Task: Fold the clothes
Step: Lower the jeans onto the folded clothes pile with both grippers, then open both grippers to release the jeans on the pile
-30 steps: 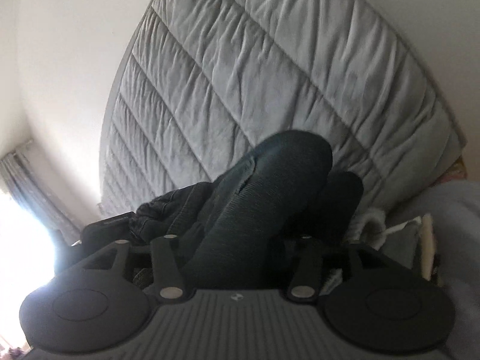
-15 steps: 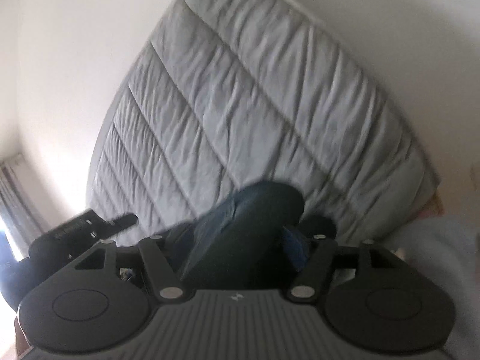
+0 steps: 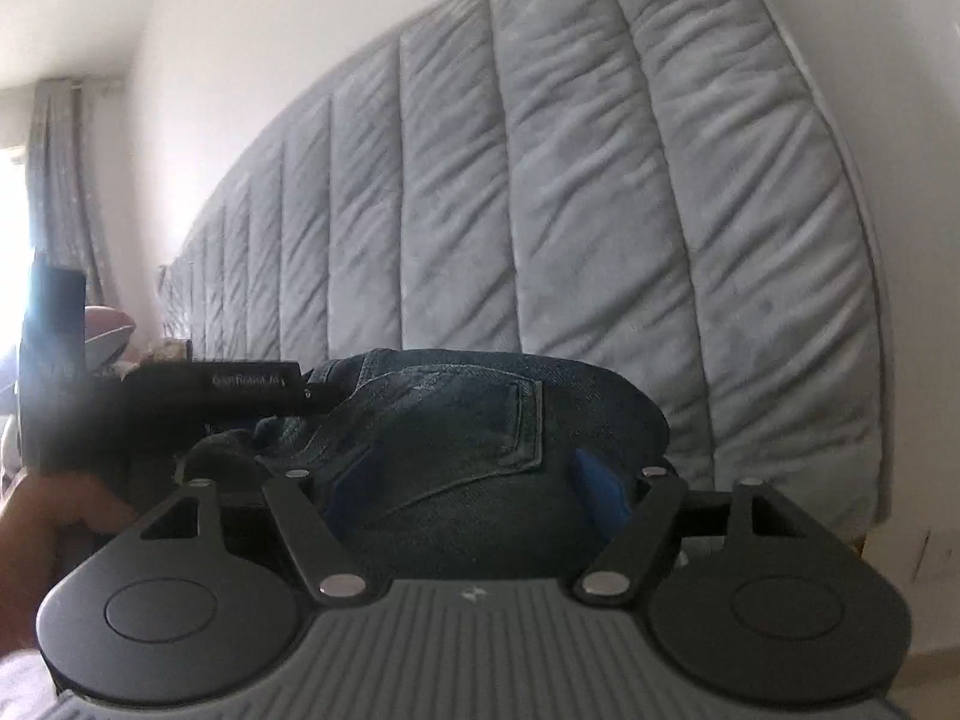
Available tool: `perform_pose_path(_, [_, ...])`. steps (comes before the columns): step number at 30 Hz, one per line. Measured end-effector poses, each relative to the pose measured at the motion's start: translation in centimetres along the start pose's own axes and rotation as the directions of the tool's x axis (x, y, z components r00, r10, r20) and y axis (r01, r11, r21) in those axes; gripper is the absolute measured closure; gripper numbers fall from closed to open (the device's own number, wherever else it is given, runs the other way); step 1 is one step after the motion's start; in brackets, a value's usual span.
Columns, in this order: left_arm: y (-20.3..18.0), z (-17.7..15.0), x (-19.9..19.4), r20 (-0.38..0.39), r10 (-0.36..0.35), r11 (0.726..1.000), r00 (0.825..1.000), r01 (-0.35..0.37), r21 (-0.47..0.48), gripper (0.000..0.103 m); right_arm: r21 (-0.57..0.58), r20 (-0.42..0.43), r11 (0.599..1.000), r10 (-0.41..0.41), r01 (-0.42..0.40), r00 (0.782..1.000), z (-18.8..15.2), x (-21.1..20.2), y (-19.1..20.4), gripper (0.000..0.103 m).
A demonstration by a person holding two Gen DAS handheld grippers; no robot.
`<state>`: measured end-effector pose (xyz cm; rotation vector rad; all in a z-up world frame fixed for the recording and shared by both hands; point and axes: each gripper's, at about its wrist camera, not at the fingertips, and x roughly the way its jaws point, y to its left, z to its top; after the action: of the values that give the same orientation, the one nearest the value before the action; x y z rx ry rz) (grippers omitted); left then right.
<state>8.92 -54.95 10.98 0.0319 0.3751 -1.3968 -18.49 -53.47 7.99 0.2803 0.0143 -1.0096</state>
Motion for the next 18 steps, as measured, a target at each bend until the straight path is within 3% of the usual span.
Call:
perform_pose_path(6, [-0.9, 0.4, -0.2, 0.021, 0.044, 0.999, 0.999, -0.044, 0.0, 0.047, 0.016, 0.036, 1.0, -0.001, 0.001, 0.999, 0.1, -0.2, -0.1, 0.027])
perform_pose_path(11, [-2.1, 1.6, -2.9, 0.07, 0.088, 0.995, 0.994, -0.085, -0.044, 0.021, 0.077, 0.051, 0.997, 0.004, -0.008, 0.999, 1.0, -1.3, 0.4, 0.019])
perform_pose_path(17, [-3.7, 2.3, -7.2, 0.06, 0.143, 0.989, 0.988, -0.141, -0.037, 0.007, 0.088, 0.041, 0.996, 0.02, -0.023, 0.999, 2.1, -3.1, 0.5, 0.012])
perform_pose_path(18, [-3.8, 2.3, -7.9, 0.055, 0.162, 0.987, 0.985, -0.16, -0.032, 0.005, 0.083, 0.039, 0.996, 0.016, -0.019, 0.999, 2.1, -3.4, 0.5, 0.007])
